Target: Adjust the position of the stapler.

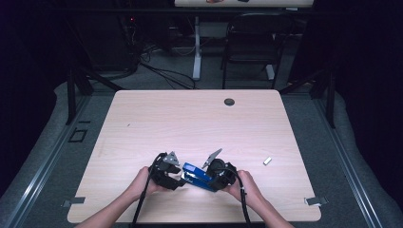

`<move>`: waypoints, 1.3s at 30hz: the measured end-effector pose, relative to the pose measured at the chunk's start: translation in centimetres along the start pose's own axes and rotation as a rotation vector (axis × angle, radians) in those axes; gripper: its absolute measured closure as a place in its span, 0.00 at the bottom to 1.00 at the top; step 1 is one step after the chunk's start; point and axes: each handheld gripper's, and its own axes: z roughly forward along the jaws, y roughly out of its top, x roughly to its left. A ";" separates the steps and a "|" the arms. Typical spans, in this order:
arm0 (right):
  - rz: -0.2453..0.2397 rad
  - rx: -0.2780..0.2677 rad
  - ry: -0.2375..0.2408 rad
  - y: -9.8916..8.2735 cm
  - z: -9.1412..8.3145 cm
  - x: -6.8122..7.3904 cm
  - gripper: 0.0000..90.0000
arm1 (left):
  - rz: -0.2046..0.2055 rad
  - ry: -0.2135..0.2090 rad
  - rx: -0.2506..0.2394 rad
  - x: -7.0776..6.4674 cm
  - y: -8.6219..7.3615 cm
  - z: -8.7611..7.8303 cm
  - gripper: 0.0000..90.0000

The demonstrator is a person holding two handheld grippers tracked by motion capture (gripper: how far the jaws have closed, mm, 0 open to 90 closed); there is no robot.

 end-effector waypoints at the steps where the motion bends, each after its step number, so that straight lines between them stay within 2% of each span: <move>1: 0.000 0.000 0.000 0.0 0.0 0.0 0.71 | 0.006 0.001 0.006 -0.1 0.0 0.1 0.54; 6: 0.004 0.001 -0.001 0.0 0.0 0.0 0.71 | 0.022 0.048 0.030 -0.2 -0.3 0.6 0.64; 8: 0.006 0.000 0.001 0.0 0.0 0.0 0.71 | 0.023 0.048 0.030 -0.2 -0.2 0.7 0.65; 12: 0.011 0.006 -0.007 0.1 0.0 0.0 0.72 | 0.013 0.068 0.023 -0.3 -0.2 0.7 0.69; 13: 0.014 0.008 -0.010 0.2 0.0 0.0 0.72 | -0.006 0.085 0.012 -0.1 -0.2 0.8 0.71; 14: 0.017 0.007 -0.011 0.2 0.0 0.0 0.72 | -0.006 0.085 0.012 -0.1 -0.2 0.8 0.73; 15: 0.029 0.003 -0.006 0.2 0.0 -0.1 0.72 | -0.032 0.077 -0.003 0.3 0.0 0.9 0.73; 16: 0.039 0.000 0.000 0.1 0.0 -0.3 0.73 | -0.039 0.085 -0.010 0.3 0.0 1.0 0.73; 22: 0.093 0.005 0.022 0.0 -0.1 -0.7 0.73 | -0.042 0.098 -0.014 0.4 0.3 1.2 0.74; 28: 0.105 0.015 0.027 0.0 -0.2 -0.7 0.72 | -0.053 0.127 -0.027 0.5 0.8 1.6 0.80; 29: 0.100 0.023 0.030 0.0 -0.3 -0.8 0.72 | -0.052 0.111 -0.025 0.6 0.8 1.6 0.80; 31: 0.081 0.031 0.040 0.1 -0.6 -1.0 0.73 | -0.054 0.111 -0.022 0.6 0.8 1.6 0.81; 34: 0.093 -0.002 0.064 0.0 -1.6 -1.4 0.74 | -0.059 0.109 -0.024 0.6 0.8 1.5 0.83; 38: 0.098 -0.033 0.052 -0.2 -2.5 -1.8 0.78 | -0.071 0.110 -0.035 0.6 0.8 1.1 0.86; 39: 0.102 -0.028 0.037 -0.4 -2.7 -2.3 0.83 | -0.083 0.103 -0.046 0.5 0.8 0.9 0.87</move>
